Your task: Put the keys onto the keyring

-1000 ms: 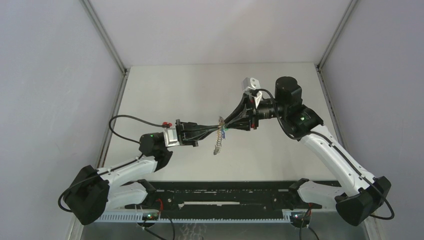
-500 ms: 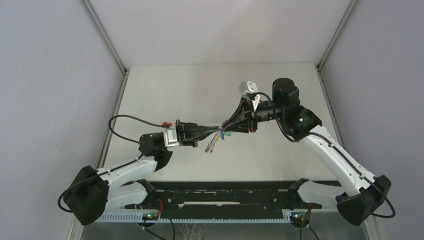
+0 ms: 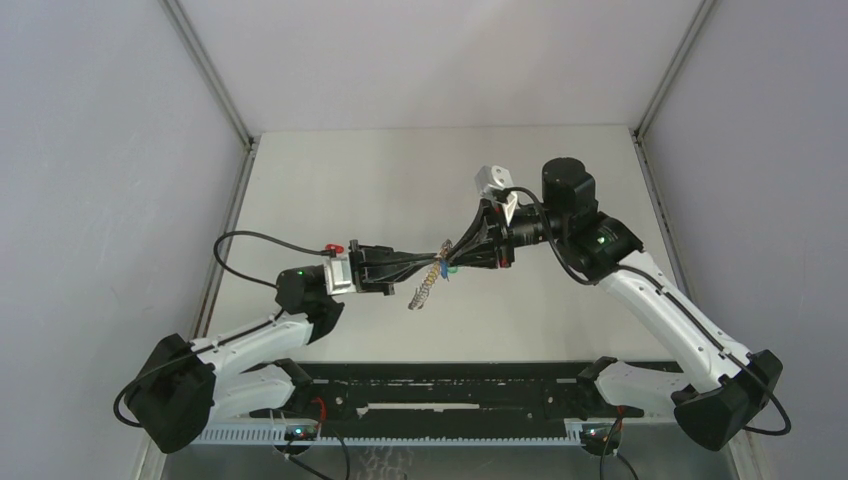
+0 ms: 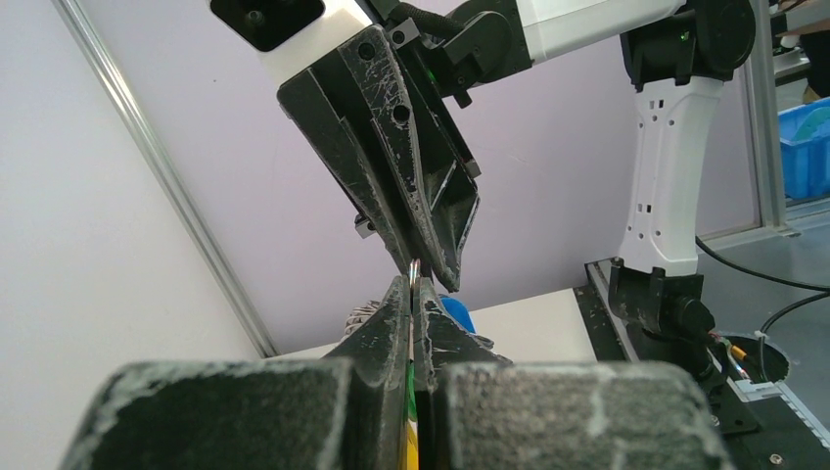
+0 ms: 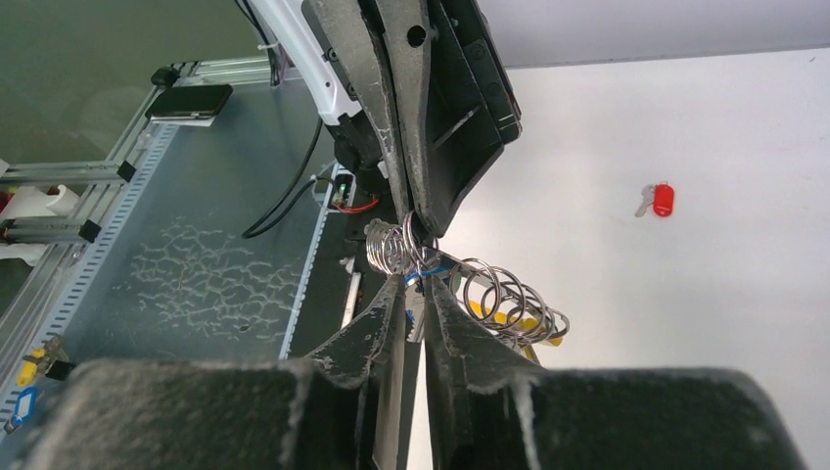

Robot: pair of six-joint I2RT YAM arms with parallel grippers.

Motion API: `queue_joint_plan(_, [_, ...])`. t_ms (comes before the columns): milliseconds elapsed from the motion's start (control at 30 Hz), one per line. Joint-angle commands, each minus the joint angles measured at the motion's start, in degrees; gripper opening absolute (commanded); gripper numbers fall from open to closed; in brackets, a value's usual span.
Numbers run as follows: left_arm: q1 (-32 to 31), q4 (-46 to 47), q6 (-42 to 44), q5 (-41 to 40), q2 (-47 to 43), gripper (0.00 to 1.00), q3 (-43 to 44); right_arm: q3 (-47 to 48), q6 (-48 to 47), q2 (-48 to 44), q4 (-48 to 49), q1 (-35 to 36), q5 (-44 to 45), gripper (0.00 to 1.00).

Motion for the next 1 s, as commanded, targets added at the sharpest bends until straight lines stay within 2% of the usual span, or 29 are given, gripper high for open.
queue_joint_plan(0, [0.2, 3.7, -0.6, -0.4, -1.2, 0.00, 4.6, 1.4, -1.0, -0.3, 0.8, 0.7, -0.9, 0.11])
queue_joint_plan(233, [0.0, 3.8, -0.5, 0.0, -1.3, 0.00, 4.6, 1.4, 0.3, 0.0, 2.5, 0.8, -2.0, 0.00])
queue_joint_plan(967, [-2.4, 3.8, 0.0, 1.2, -1.0, 0.00, 5.8, 1.5, 8.3, 2.8, 6.8, 0.7, -2.4, 0.00])
